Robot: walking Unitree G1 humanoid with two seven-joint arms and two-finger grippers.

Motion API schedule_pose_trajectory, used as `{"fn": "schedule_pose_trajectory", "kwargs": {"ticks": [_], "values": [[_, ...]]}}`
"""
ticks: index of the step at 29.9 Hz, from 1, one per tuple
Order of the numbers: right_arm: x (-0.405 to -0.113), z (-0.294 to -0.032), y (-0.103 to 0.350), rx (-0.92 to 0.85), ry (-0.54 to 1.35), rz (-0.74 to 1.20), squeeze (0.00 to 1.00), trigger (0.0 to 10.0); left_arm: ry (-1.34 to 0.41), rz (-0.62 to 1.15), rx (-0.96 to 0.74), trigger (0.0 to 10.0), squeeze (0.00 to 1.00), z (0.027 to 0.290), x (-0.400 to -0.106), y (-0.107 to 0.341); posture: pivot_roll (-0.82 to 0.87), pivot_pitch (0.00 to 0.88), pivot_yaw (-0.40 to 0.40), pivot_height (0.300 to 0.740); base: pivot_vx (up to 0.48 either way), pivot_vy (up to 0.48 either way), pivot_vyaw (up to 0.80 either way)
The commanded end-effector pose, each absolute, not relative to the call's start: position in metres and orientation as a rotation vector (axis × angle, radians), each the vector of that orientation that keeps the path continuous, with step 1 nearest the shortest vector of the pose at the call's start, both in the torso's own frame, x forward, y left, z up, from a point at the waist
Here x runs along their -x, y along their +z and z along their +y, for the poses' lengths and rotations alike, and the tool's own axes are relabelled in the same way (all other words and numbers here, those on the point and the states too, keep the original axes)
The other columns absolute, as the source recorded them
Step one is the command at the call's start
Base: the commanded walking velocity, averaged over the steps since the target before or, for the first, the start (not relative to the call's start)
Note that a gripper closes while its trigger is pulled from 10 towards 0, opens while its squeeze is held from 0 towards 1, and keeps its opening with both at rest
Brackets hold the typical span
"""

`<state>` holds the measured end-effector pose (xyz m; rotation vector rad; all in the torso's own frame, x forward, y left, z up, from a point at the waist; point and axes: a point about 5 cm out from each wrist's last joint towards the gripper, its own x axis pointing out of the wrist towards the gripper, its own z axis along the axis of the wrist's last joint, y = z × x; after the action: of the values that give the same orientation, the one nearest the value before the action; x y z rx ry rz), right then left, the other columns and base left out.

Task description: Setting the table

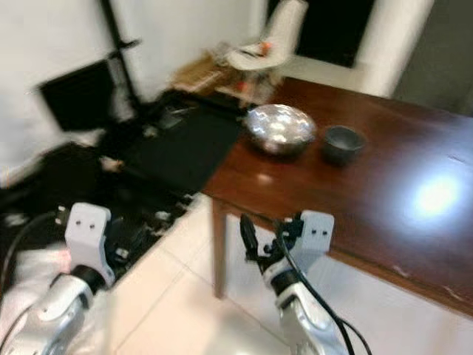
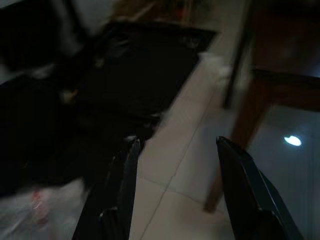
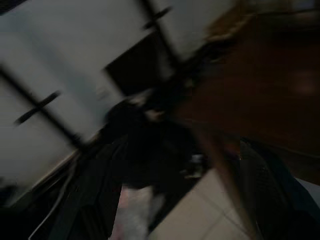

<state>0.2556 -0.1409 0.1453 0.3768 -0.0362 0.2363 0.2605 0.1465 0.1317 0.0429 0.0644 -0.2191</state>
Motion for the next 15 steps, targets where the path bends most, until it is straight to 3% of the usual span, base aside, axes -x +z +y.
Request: {"fn": "schedule_pose_trajectory", "kwargs": {"ticks": [1, 15], "values": [[-0.252, -0.137, 0.142, -0.384, 0.265, -0.016, 0.0, 10.0, -0.222, 0.092, -0.048, 10.0, 0.0, 0.146, -0.26, 0.126, -0.06, 0.0, 0.076, 0.74, 0.0, 0.0, 0.76], [-0.251, -0.125, 0.146, -0.385, 0.362, -0.018, 0.0, 10.0, -0.22, 0.105, -0.053, 10.0, 0.0, 0.147, -0.259, 0.124, -0.05, 0.0, 0.078, 0.74, 0.0, 0.0, 0.76]]}}
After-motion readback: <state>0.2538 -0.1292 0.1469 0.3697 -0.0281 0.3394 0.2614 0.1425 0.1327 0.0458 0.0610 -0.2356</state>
